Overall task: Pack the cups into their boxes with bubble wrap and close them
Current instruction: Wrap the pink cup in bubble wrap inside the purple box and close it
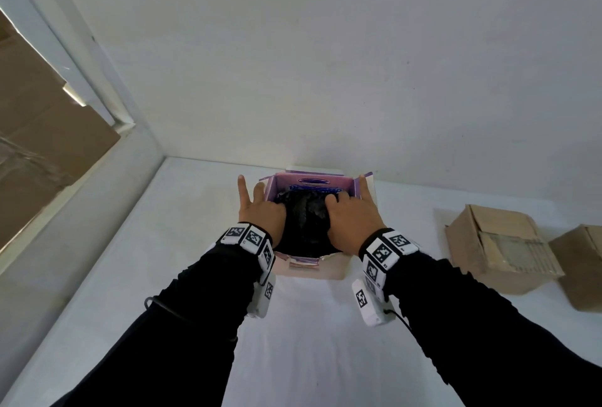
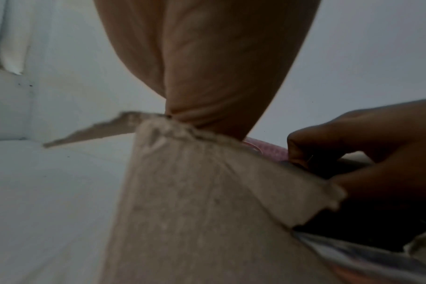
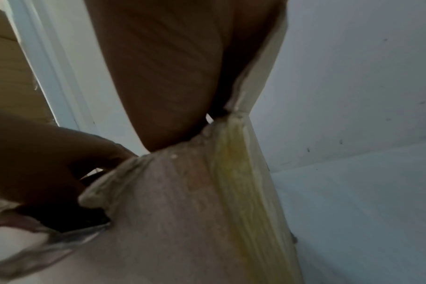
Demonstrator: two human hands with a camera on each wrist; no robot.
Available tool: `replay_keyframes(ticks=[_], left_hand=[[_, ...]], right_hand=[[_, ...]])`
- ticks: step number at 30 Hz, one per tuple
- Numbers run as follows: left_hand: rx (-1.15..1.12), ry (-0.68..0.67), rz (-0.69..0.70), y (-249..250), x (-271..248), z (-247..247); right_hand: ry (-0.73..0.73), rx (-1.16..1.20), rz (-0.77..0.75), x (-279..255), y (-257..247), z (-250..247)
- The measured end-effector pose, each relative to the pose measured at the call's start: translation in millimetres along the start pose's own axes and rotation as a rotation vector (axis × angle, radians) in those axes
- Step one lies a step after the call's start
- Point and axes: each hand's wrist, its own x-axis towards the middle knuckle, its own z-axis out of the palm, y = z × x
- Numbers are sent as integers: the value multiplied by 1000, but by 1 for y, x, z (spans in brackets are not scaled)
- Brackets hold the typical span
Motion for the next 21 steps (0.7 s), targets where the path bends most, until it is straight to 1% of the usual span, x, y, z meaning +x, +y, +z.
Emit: replay_keyframes(ticks=[3,6,8,9,11,13,14,16,19,21], left_hand=[[14,-15,-8,3,2,2],[48,12,1,4,-2,5],[54,21,9,4,-6,4],[58,23,15,3,-7,4],[60,22,18,1,-9,2],[50,41,14,0,-10,0],[40,52,16,1,-10,1],[34,84,11,2,-8,4],[17,88,1,2,-8,4],[-4,95,-4,0,-9,3]], right_hand=[[-48,53,21,3,-5,5],[-165,124,27,7,-5,0],[-225,120,25,12,-4,-7],[-231,104,28,15,-3,-13],[-159,80,19,23,-1,-23],[-75,113,-38,35,-4,-27],[-76,148,-74,40,-6,-25],[-128,208,-123,49,-11,-18],[-265,256,-121,55,-15,-5],[-306,271,-114,56,-15,-3]])
